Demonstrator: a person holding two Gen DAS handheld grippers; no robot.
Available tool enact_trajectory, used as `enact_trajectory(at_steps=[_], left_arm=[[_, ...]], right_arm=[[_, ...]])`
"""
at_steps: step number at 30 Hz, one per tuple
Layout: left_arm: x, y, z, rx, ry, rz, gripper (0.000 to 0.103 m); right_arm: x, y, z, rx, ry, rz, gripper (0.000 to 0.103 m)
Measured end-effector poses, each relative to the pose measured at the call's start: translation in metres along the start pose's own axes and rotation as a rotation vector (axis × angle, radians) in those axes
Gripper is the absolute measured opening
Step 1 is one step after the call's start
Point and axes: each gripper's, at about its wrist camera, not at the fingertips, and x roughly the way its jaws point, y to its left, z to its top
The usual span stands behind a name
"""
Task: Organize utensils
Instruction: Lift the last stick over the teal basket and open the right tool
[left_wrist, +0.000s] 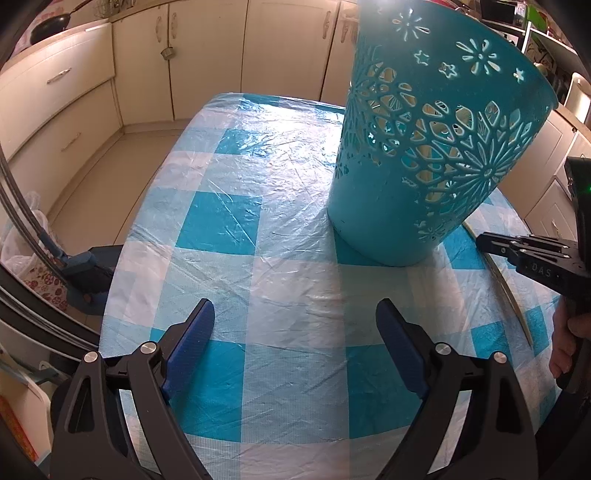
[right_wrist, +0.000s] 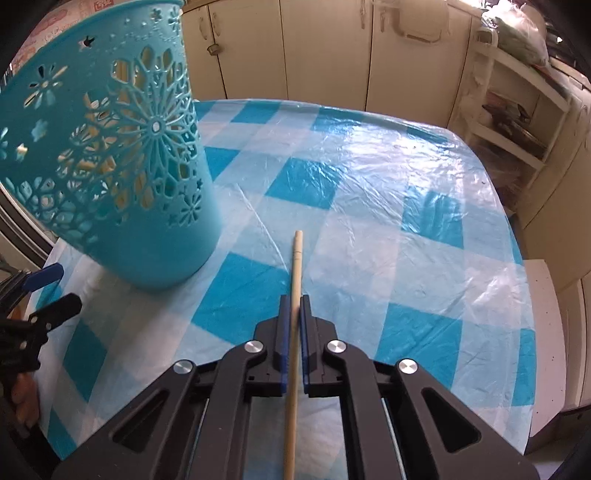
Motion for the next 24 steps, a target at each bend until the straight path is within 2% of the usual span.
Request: enact_trajectory(at_steps=[5,9,12,16,20,24], left_arm=[[0.001,-0.001,0.0,0.008,0.002,0.007,0.086],[0.001,-0.001,-0.001,0.007,0.001,0.008,0.086],[0.001,-0.002,-0.001,0.01,0.002,0.011,0.086],[0.001,-0.003,-0.001,0.011,0.002,0.012,0.087],[0.001,-0.004,-0.002,0.016,0.004,0.015,0.087],[0.0,-0.004,-0.002,0.01,0.003,0.013,0.087]], right_arm=[[0.005,0.004,0.005,0.003,0.005,-0.035,0.013],[0.005,0.018,0.005,-0.049,-0.002,-0.078,0.006],[-0.009,0.012,0.0,0.021,-0.043,-0.042,0.006],[-0.064,-0.005,0.004,0.177,-0.199,0.075,0.006],[-0.131,0.003,0.037,0.214,-0.409,0.186,0.006],[-0.174,0.028,0.077,0.205,-0.61,0.281,0.006]])
